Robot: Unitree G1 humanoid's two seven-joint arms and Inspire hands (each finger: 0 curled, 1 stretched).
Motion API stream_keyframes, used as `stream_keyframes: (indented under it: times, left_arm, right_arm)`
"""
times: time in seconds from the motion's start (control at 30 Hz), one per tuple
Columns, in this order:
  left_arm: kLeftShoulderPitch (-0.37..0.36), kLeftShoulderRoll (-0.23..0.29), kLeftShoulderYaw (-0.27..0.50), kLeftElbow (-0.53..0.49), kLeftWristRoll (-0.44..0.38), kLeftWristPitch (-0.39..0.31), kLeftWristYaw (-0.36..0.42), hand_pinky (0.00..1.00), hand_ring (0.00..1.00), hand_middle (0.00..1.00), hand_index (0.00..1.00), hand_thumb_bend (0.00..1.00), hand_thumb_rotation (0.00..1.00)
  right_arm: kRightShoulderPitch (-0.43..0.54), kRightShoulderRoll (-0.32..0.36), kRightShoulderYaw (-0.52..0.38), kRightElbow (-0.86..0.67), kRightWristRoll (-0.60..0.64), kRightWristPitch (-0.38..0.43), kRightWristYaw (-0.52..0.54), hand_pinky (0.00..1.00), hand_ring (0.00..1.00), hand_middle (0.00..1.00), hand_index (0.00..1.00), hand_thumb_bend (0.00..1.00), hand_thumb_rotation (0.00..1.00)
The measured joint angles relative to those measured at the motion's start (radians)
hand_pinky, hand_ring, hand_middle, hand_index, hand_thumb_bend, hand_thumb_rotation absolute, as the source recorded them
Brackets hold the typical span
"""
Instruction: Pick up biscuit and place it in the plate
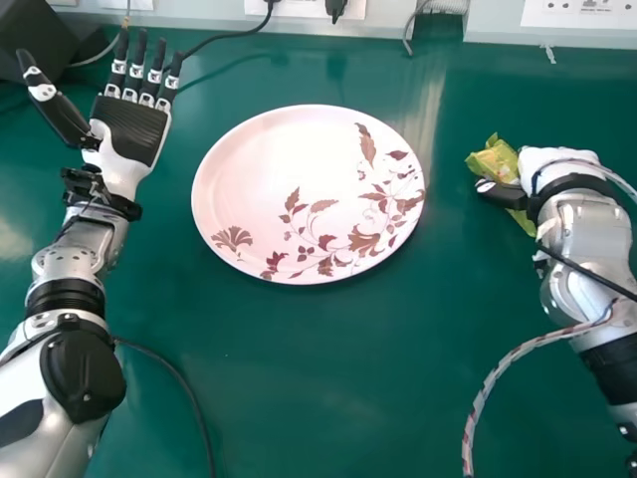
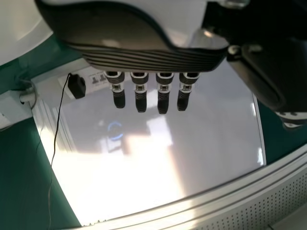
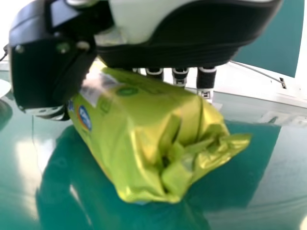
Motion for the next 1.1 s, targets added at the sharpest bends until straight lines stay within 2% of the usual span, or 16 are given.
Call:
stream_keyframes:
  times: [0.2,0.43,0.53,0.57,0.63,0.83,1.1]
  left_arm:
    - [0.002,-0.009,0.012,-0.003,-0.032,0.026,0.015,1.00,1.00,1.00,1.00,1.00,0.37]
    - [0.002,-0.009,0.038,0.001,-0.059,0.051,0.061,1.00,1.00,1.00,1.00,1.00,0.37]
    - [0.002,-0.008,0.041,0.001,-0.063,0.063,0.064,1.00,1.00,1.00,1.00,1.00,0.37]
    - [0.002,-0.008,0.041,0.001,-0.065,0.071,0.064,1.00,1.00,1.00,1.00,1.00,0.38]
    - [0.002,-0.008,0.041,0.001,-0.068,0.079,0.064,1.00,1.00,1.00,1.00,1.00,0.38]
    - [0.002,-0.008,0.057,0.001,-0.076,0.069,0.101,1.00,1.00,1.00,1.00,1.00,0.40]
    - [0.002,-0.018,0.082,-0.005,-0.112,0.071,0.161,1.00,1.00,1.00,1.00,1.00,0.41]
  right_arm:
    - [0.001,-0.007,0.000,-0.013,0.000,0.000,0.011,0.54,0.64,0.85,1.00,0.58,0.01]
    - [0.001,-0.015,-0.007,-0.025,-0.001,0.000,-0.001,0.48,0.56,0.70,0.89,0.60,0.00]
    - [0.001,-0.016,-0.009,-0.027,-0.001,0.000,-0.005,0.47,0.55,0.67,0.85,0.59,0.00]
    - [0.001,-0.016,-0.009,-0.028,0.000,0.000,-0.005,0.47,0.54,0.58,0.85,0.56,0.00]
    - [0.001,-0.016,-0.010,-0.029,-0.001,0.000,-0.007,0.44,0.50,0.52,0.85,0.54,0.00]
    - [0.003,-0.016,-0.015,-0.033,0.002,0.000,-0.008,0.34,0.39,0.49,0.82,0.54,0.00]
    - [0.010,-0.016,-0.015,-0.048,0.002,0.000,-0.005,0.27,0.32,0.48,0.80,0.54,0.00]
